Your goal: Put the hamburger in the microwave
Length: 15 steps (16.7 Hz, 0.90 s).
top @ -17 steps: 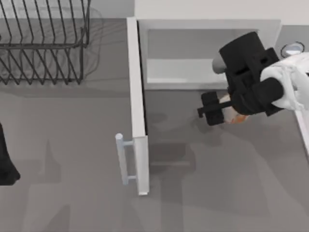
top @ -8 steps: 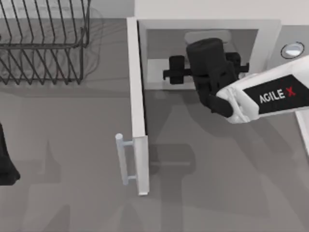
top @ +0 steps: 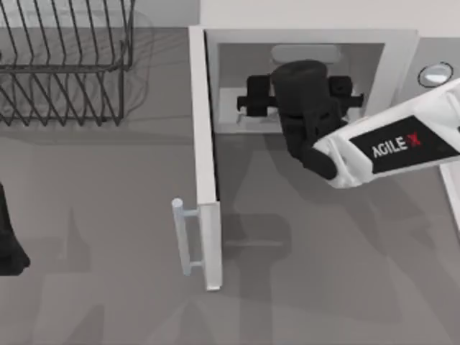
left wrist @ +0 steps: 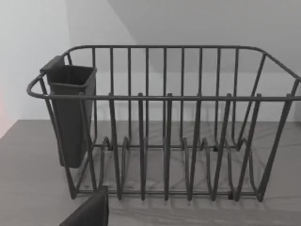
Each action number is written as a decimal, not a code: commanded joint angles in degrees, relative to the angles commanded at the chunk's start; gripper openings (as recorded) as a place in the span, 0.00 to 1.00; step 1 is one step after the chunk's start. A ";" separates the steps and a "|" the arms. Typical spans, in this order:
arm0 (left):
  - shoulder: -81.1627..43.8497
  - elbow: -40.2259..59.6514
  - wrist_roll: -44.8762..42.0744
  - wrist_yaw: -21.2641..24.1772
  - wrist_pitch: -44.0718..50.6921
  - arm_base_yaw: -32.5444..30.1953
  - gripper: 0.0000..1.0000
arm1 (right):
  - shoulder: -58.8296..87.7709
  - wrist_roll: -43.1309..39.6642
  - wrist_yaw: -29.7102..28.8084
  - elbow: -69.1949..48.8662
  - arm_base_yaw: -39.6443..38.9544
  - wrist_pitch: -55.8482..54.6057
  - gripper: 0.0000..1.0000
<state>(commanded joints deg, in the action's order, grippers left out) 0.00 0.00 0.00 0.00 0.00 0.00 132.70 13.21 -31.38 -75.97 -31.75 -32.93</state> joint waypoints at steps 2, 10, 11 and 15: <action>0.00 0.00 0.00 0.00 0.00 0.00 1.00 | -0.23 0.07 0.19 0.16 0.35 0.12 0.00; 0.00 0.00 0.00 0.00 0.00 0.00 1.00 | 7.97 -2.38 6.11 -16.86 3.24 2.83 0.00; 0.00 0.00 0.00 0.00 0.00 0.00 1.00 | 10.29 -2.92 6.84 -20.26 3.82 4.48 0.00; 0.00 0.00 0.00 0.00 0.00 0.00 1.00 | 19.55 -4.73 8.49 -35.60 5.99 12.72 0.00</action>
<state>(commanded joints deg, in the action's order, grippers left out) 0.00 0.00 0.00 0.00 0.00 0.00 152.24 8.48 -22.88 -111.56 -25.76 -20.21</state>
